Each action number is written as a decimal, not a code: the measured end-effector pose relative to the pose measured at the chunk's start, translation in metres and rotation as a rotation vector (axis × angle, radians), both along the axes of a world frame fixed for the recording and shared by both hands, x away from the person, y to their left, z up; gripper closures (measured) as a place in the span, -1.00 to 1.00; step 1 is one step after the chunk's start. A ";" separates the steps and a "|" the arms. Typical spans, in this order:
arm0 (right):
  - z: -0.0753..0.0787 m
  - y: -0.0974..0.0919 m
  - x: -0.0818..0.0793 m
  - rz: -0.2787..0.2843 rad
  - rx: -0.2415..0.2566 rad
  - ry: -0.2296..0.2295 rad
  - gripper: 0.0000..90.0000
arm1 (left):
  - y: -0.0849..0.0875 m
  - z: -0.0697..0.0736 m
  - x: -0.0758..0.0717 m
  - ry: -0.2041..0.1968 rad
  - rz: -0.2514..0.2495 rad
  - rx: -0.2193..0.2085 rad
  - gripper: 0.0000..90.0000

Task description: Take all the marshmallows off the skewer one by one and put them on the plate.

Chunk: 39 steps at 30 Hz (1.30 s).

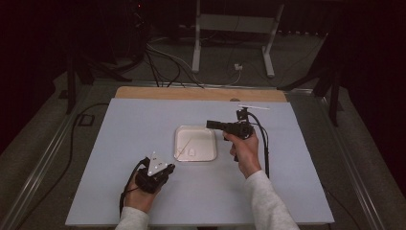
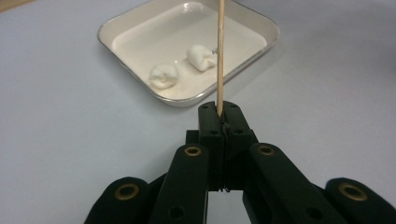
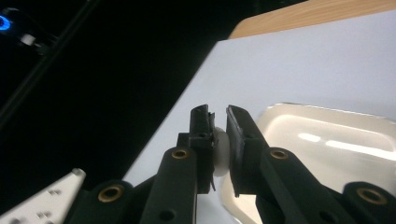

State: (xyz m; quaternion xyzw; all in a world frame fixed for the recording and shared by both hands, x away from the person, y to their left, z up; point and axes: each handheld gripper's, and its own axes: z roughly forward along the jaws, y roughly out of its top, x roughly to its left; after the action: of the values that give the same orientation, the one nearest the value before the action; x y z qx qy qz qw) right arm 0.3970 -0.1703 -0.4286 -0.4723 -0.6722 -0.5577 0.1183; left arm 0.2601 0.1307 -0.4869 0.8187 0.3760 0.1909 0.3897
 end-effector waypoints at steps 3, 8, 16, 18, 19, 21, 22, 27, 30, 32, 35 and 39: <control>-0.002 -0.002 0.000 -0.007 -0.050 -0.014 0.79 | -0.001 0.000 0.001 0.001 0.005 -0.007 1.00; -0.008 0.003 0.000 -0.006 -0.103 -0.020 0.76 | -0.002 0.001 0.001 0.002 0.006 -0.011 1.00; -0.017 0.012 0.000 -0.013 -0.183 -0.027 0.73 | 0.001 0.002 0.003 0.011 0.020 -0.052 1.00; -0.020 0.014 0.000 -0.011 -0.201 -0.027 0.72 | 0.001 0.002 0.003 0.012 0.024 -0.056 1.00; -0.021 0.016 0.000 -0.010 -0.209 -0.026 0.72 | 0.000 0.002 0.003 0.013 0.023 -0.060 1.00; -0.024 0.018 0.000 -0.008 -0.228 -0.027 0.72 | 0.000 0.003 0.003 0.014 0.025 -0.066 1.00; -0.026 0.019 0.000 -0.007 -0.238 -0.028 0.72 | -0.001 0.003 0.004 0.016 0.025 -0.070 1.00; -0.035 0.025 0.000 -0.007 -0.283 -0.025 0.71 | -0.001 0.005 0.005 0.018 0.029 -0.090 1.00; -0.041 0.027 0.000 -0.004 -0.303 -0.015 0.70 | -0.002 0.006 0.006 0.018 0.033 -0.098 1.00; -0.045 0.028 0.000 -0.006 -0.319 -0.011 0.69 | -0.002 0.008 0.007 0.017 0.038 -0.109 1.00; -0.050 0.030 0.001 -0.002 -0.339 -0.004 0.67 | -0.002 0.011 0.008 0.016 0.045 -0.123 1.00; -0.054 0.034 0.001 0.002 -0.372 -0.007 0.53 | -0.003 0.012 0.011 0.021 0.050 -0.133 1.00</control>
State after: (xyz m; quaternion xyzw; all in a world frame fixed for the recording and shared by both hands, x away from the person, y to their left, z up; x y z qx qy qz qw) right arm 0.3979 -0.1361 -0.4823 -0.4835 -0.7646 -0.4254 0.0270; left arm 0.2715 0.1278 -0.4747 0.7832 0.4124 0.1665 0.4344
